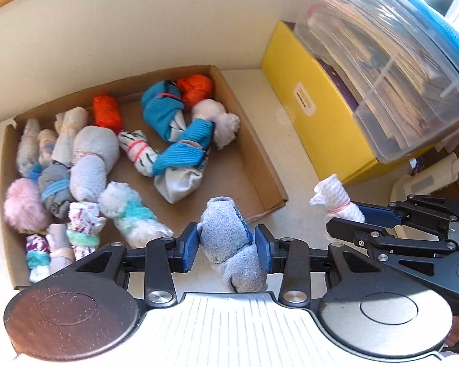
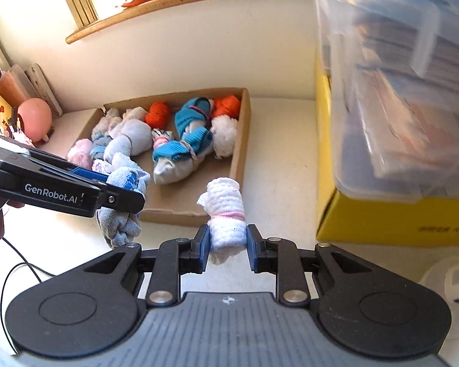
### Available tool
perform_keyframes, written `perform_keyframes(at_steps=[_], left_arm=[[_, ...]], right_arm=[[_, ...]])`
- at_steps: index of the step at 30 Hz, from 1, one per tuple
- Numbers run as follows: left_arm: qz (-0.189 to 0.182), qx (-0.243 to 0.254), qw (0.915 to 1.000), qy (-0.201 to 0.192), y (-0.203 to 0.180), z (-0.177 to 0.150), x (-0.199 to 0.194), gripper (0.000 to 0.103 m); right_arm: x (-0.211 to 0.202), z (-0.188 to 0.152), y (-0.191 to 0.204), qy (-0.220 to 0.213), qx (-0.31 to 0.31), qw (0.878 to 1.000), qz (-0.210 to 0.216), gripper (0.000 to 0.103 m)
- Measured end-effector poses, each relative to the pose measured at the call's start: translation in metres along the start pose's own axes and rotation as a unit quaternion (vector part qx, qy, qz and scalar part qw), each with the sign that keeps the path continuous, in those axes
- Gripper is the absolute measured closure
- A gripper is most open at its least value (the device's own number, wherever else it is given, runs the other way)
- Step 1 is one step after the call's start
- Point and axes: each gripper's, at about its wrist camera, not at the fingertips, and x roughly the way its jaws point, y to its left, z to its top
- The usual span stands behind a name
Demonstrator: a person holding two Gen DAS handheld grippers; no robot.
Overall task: Organize objects
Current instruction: 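Carry both bundles into the tray and open both tools to release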
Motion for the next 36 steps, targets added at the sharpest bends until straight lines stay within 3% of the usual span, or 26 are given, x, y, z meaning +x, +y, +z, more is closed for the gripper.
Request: perform_keyframes(at_steps=[7,12,25,36], left_arm=[[-0.004,-0.072,0.9974,0.0,0.029,0.014,0.004,0.056],[-0.011,-0.082,0.9966,0.009,0.033,0.017,0.02,0.056],[-0.016,-0.075,0.9964,0.036,0.028,0.031,0.057,0.056],[0.012,-0.018,0.9994,0.025,0.014,0.038,0.074,0.058]], right_arm=[[0.019,0.035,0.021,0.005,-0.047,0.999,0.014,0.08],[0.038,0.044,0.028,0.014,-0.076,0.997,0.01,0.08],[0.069,0.044,0.028,0.059,-0.129,0.99,-0.012,0.08],[0.079,0.045,0.032,0.068,-0.163,0.984,-0.018,0.08]])
